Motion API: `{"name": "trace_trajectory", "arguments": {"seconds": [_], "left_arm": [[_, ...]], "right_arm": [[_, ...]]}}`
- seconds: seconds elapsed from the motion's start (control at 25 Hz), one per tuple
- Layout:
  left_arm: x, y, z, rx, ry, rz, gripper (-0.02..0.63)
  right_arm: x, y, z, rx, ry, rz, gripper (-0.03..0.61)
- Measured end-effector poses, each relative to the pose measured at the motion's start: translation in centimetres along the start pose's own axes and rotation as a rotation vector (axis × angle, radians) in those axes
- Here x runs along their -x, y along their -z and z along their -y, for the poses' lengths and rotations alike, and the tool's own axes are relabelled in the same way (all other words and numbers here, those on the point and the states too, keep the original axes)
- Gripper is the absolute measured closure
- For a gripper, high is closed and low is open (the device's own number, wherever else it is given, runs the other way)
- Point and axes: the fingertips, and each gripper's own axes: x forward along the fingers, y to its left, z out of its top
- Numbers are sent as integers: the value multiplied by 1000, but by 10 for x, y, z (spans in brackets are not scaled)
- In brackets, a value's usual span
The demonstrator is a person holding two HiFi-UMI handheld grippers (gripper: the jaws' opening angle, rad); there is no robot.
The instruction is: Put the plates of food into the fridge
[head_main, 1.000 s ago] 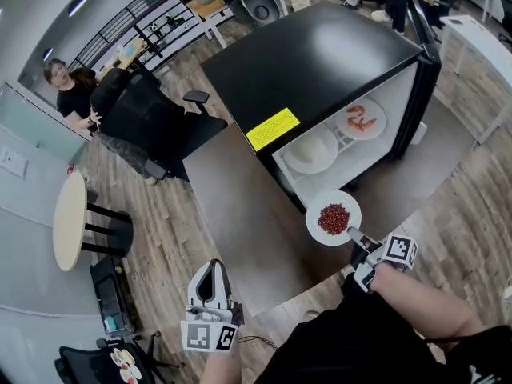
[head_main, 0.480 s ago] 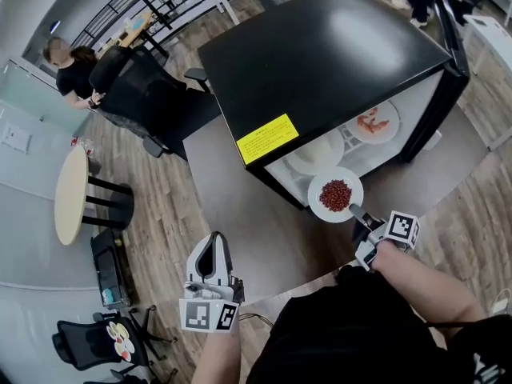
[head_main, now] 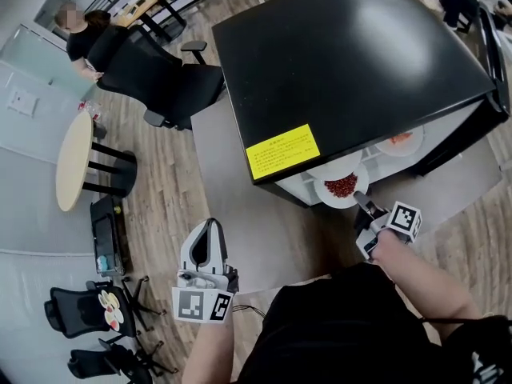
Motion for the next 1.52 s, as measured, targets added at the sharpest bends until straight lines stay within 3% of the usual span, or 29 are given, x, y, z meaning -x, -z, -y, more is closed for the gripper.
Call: {"name": "trace_trajectory", "arguments": {"seconds": [0.96, 1.52], "left_arm": [[-32, 27, -6, 33, -48, -63, 611], [-9, 34, -48, 37, -172, -79, 611]], "right_arm": [[-59, -33, 15, -27, 55, -18, 563], [-77, -34, 22, 109, 146, -44, 561]]}}
